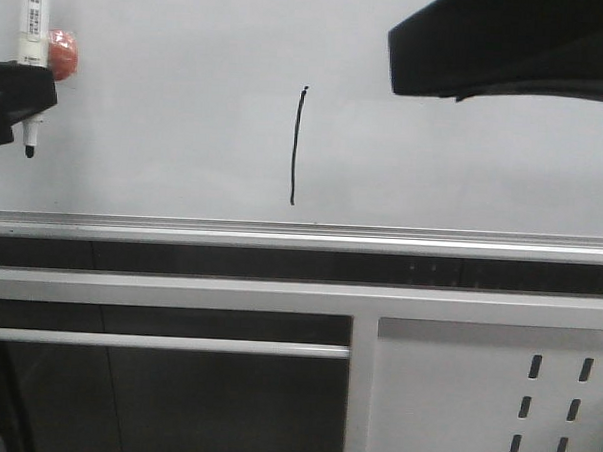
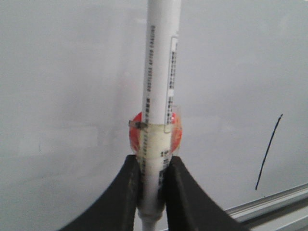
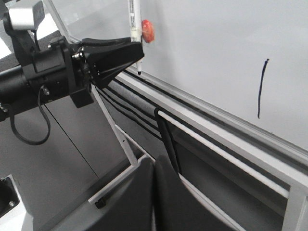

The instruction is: Write number 1 on whiteboard

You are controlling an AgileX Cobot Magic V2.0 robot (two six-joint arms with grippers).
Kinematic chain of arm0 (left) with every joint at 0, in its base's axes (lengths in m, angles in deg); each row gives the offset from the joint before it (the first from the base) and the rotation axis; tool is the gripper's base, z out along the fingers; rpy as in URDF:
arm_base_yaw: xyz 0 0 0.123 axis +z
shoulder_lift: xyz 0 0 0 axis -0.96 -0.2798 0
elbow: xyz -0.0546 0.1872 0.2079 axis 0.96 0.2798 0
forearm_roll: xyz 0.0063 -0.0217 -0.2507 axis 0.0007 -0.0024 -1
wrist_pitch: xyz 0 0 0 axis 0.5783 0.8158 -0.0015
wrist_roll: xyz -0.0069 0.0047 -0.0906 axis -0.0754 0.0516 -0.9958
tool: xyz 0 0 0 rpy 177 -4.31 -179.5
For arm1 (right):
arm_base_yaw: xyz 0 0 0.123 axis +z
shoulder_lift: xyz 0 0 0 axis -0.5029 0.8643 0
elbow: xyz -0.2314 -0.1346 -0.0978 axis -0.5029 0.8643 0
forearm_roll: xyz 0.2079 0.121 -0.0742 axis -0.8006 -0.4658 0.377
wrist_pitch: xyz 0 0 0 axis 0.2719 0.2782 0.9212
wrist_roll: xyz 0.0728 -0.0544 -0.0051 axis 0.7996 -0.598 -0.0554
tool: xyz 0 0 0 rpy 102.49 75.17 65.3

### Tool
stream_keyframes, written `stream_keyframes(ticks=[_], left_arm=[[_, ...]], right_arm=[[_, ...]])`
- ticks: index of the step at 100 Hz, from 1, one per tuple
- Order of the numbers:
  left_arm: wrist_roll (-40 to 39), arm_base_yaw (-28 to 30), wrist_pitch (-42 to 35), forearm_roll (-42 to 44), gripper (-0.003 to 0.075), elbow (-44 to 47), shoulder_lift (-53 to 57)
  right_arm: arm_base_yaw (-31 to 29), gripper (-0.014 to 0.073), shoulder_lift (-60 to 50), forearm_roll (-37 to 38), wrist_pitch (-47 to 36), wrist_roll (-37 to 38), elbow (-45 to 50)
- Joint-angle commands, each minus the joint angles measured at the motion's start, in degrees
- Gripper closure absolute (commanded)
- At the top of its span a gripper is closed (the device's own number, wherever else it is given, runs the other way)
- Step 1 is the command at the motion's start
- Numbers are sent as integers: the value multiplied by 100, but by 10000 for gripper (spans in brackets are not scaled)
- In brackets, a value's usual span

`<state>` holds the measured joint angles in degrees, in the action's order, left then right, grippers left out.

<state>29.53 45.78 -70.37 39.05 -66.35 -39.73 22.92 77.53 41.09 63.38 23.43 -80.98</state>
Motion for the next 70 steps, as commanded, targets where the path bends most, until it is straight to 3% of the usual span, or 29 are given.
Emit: stream_keyframes(ticks=[1, 70], left_arm=[[10, -15, -1322, -107, 738, -167, 95], [-41, -15, -1322, -265, 738, -591, -405]], right_arm=[[-45, 665, -52, 82, -353, -48, -151], [-45, 665, -52, 82, -317, -48, -151]])
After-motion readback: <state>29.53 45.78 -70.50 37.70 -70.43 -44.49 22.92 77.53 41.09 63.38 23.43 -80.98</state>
